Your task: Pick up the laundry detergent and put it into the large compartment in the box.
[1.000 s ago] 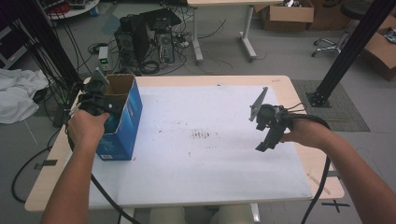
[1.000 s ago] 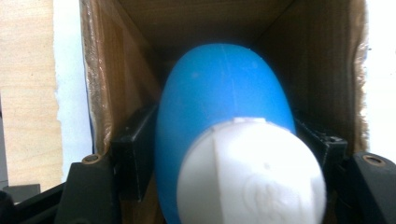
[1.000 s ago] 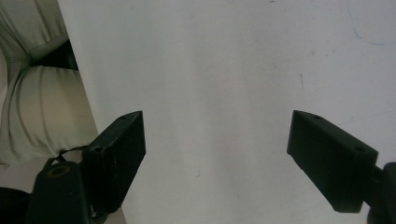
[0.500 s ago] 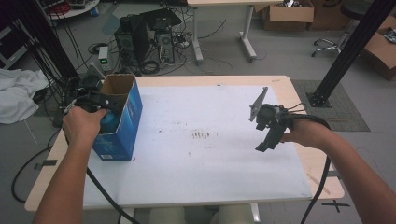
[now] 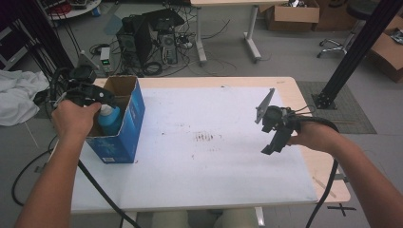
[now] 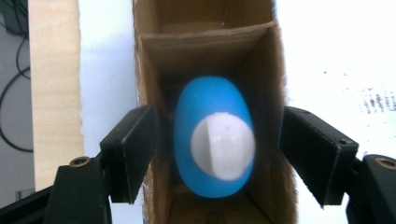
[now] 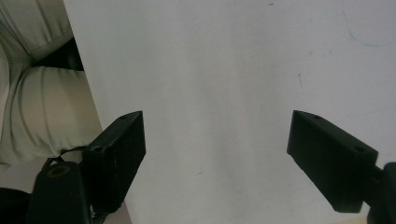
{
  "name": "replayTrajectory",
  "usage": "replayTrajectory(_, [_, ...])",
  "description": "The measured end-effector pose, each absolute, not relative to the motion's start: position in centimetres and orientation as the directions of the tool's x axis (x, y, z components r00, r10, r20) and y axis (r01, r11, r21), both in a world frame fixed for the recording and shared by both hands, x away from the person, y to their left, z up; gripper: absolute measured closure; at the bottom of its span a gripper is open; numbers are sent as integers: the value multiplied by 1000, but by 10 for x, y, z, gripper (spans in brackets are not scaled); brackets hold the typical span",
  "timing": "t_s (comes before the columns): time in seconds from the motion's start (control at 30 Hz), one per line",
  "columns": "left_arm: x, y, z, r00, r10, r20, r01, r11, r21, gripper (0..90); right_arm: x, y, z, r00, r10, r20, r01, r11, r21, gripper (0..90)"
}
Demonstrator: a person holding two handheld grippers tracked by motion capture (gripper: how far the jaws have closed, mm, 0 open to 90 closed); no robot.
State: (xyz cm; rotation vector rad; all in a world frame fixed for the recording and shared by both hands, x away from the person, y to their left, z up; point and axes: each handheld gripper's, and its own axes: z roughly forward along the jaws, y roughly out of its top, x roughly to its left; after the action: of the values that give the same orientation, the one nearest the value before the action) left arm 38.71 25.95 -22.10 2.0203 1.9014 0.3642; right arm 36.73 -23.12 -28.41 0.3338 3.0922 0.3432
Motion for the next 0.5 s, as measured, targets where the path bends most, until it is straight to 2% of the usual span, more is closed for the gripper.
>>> replayTrajectory(0.5, [378, 221, -189, 227, 974, -26, 866, -190, 462, 226, 363, -229, -280, -978, 210, 2, 205, 954, 217, 194])
